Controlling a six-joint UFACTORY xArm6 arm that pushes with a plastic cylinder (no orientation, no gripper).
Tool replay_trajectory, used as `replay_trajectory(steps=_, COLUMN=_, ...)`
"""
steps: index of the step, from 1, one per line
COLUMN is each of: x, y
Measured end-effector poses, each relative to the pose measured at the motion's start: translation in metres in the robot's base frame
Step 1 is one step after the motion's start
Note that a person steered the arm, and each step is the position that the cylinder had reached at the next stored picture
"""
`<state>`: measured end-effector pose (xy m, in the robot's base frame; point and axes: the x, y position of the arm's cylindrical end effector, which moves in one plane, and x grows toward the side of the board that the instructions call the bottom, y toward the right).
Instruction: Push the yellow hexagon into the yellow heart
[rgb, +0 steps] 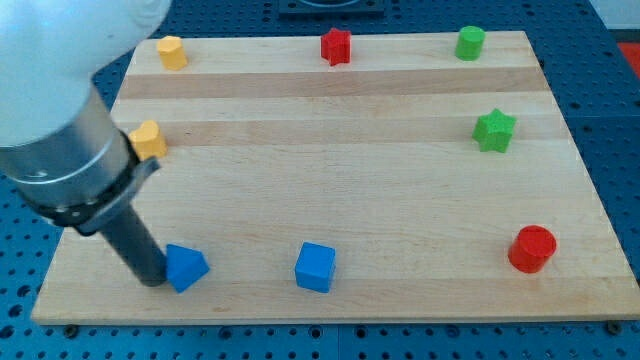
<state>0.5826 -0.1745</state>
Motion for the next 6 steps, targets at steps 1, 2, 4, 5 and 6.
replay_trajectory(steps=1, x=0.000, y=0.036)
replay_trajectory(steps=2, x=0.000, y=0.070)
replay_trajectory(steps=4, x=-0.081, y=0.036)
replay_trajectory(steps=5, x=-0.144, y=0.004)
replay_trajectory(steps=6, x=-0.192, y=0.009)
